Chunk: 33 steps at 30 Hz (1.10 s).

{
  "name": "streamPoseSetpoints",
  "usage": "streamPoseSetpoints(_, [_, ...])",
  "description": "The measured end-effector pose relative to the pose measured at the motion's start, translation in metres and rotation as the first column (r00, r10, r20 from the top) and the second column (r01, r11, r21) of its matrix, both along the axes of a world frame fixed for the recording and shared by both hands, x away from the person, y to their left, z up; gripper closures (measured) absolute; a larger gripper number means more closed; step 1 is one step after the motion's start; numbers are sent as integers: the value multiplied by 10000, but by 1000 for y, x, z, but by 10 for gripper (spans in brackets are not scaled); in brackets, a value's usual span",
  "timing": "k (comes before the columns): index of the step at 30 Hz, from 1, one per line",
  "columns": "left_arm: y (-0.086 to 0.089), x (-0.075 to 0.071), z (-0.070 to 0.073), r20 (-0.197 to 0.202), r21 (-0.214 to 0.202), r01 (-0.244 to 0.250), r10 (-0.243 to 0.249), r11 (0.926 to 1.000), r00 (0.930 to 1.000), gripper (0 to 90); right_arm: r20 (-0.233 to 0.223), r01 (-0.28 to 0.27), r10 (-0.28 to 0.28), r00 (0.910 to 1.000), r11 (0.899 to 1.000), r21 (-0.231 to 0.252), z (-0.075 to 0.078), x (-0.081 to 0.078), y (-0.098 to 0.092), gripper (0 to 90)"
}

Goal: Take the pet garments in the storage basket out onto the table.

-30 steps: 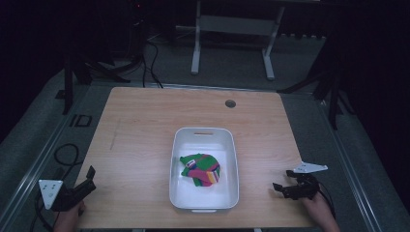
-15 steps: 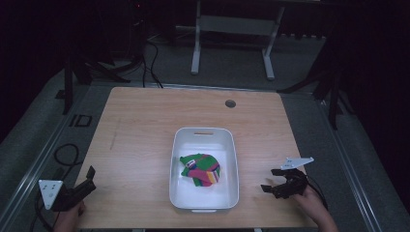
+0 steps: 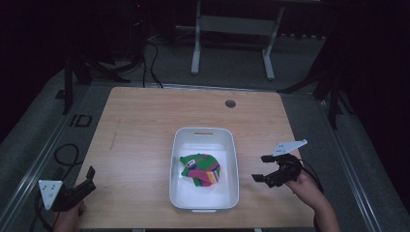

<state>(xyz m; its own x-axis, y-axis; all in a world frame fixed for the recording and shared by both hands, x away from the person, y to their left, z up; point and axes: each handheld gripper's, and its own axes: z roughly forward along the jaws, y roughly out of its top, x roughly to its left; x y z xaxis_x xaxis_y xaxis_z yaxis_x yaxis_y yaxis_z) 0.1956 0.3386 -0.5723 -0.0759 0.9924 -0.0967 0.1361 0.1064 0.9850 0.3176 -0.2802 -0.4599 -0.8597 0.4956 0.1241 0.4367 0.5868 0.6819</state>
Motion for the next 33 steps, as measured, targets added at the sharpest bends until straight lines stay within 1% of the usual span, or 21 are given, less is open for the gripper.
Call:
streamPoseSetpoints(4, [0, 0, 0, -21, 17, 9, -9, 10000, 10000, 18, 232, -393, 396, 9989, 9991, -135, 14, 4, 17, 135])
streamPoseSetpoints(6, [0, 0, 0, -9, 16, 14, -14, 10000, 10000, 18, 415, -713, 721, 9965, 9973, -198, 19, 5, 27, 134])
streamPoseSetpoints(7, [0, 0, 0, -1, 8, 12, -12, 10000, 10000, 18, 581, -861, 879, 9944, 9958, -327, 21, 6, 32, 134])
streamPoseSetpoints(10, [0, 0, 0, 27, -18, 15, -15, 10000, 10000, 18, 765, -1186, 1242, 9893, 9902, -734, 25, 8, 49, 135])
streamPoseSetpoints(14, [0, 0, 0, 37, -36, 31, -31, 10000, 10000, 18, 605, -1649, 1716, 9833, 9810, -1022, 26, 12, 70, 135])
streamPoseSetpoints(16, [0, 0, 0, 40, -43, 39, -39, 10000, 10000, 18, 434, -1888, 1948, 9799, 9752, -1151, 25, 14, 82, 134])
streamPoseSetpoints(20, [1, 0, 0, 35, -48, 48, -48, 10000, 10000, 18, 232, -2349, 2403, 9704, 9621, -1384, 22, 17, 105, 131])
streamPoseSetpoints(22, [1, 0, 0, 25, -82, 59, -59, 9999, 10000, 18, 75, -2471, 2516, 9678, 9554, -1616, 19, 19, 117, 131])
streamPoseSetpoints(25, [1, 0, 0, 16, -93, 83, -83, 9999, 10000, 18, -24, -2624, 2670, 9637, 9453, -1940, 14, 21, 135, 122])
streamPoseSetpoints(26, [1, 0, 0, 16, -93, 83, -83, 9999, 10000, 18, -24, -2624, 2670, 9637, 9453, -1940, 14, 21, 135, 122])
streamPoseSetpoints(27, [1, 0, 0, 16, -93, 83, -83, 9999, 10000, 18, 27, -2665, 2729, 9620, 9416, -2058, 13, 21, 141, 122])
streamPoseSetpoints(28, [1, 0, 0, 14, -97, 108, -108, 9999, 9999, 18, -81, -2725, 2766, 9609, 9406, -2024, 10, 23, 152, 124])
streamPoseSetpoints(30, [1, 0, 0, 3, -83, 113, -113, 9999, 9999, 18, -210, -2813, 2830, 9589, 9378, -2035, 8, 25, 162, 125])
streamPoseSetpoints(33, [2, 0, 0, -3, -103, 126, -126, 9999, 9999, 18, -288, -2943, 2968, 9545, 9220, -2518, 2, 27, 177, 127])
